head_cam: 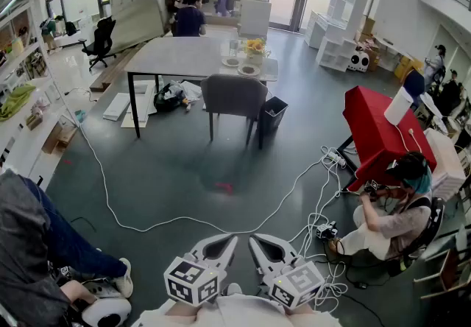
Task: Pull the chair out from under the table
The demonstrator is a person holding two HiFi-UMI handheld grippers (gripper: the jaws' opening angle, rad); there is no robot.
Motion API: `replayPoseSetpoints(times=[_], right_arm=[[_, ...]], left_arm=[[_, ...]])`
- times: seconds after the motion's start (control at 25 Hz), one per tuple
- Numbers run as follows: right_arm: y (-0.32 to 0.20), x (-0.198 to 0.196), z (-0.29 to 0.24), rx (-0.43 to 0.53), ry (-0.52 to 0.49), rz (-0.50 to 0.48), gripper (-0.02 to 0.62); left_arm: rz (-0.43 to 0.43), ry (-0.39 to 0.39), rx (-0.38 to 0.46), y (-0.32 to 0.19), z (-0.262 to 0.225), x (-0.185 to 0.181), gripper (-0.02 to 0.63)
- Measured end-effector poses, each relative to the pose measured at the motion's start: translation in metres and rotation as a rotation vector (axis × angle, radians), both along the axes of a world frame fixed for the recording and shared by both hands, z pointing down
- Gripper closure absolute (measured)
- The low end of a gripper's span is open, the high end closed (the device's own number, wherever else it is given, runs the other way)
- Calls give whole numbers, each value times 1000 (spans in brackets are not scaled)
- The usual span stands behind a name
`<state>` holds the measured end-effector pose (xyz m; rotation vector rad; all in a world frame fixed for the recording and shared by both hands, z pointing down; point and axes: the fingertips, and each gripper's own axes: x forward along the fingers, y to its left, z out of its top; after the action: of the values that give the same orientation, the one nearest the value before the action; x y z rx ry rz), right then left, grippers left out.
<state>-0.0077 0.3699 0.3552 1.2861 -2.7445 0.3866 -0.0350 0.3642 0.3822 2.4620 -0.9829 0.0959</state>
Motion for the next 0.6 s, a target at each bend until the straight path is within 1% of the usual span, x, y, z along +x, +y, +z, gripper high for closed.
replayPoseSetpoints(times=[0.16, 0.4, 0.6], right_arm=[[-1, 0, -2, 5, 8, -4, 594], [-3, -10, -1, 4, 10, -17, 594], [-5, -15, -1, -2, 10, -19, 594]], left_arm=[[-9, 15, -4, -2, -4, -2, 592], [7, -3, 17, -3, -8, -5, 592], [18, -6, 12, -4, -7, -7, 592]])
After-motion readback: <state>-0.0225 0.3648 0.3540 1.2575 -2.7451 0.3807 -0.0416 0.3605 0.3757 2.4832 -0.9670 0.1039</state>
